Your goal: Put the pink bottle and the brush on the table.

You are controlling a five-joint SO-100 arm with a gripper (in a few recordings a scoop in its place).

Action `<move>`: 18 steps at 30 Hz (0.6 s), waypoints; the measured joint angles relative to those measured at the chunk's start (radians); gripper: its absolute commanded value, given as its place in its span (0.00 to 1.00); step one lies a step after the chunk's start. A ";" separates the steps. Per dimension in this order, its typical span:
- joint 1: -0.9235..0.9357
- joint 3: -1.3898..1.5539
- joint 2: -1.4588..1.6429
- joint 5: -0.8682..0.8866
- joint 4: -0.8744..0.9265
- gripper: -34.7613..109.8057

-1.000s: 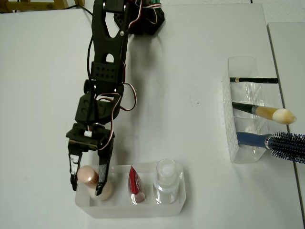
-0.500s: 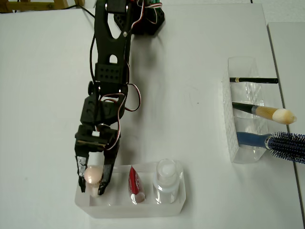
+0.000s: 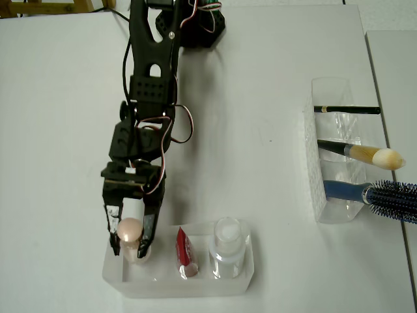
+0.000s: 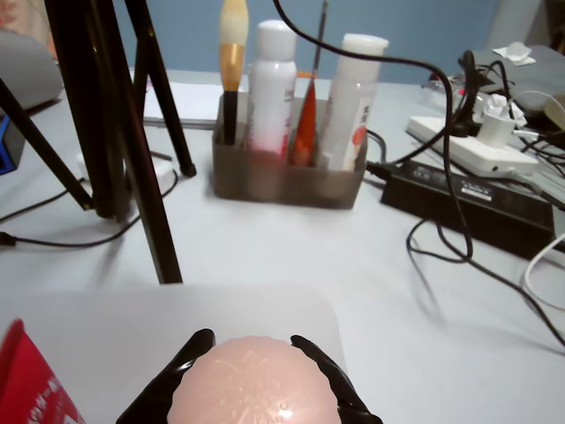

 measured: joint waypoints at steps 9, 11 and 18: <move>0.002 0.035 0.135 0.005 0.074 0.24; 0.000 0.035 0.166 0.003 0.095 0.24; 0.011 0.035 0.273 0.012 0.186 0.24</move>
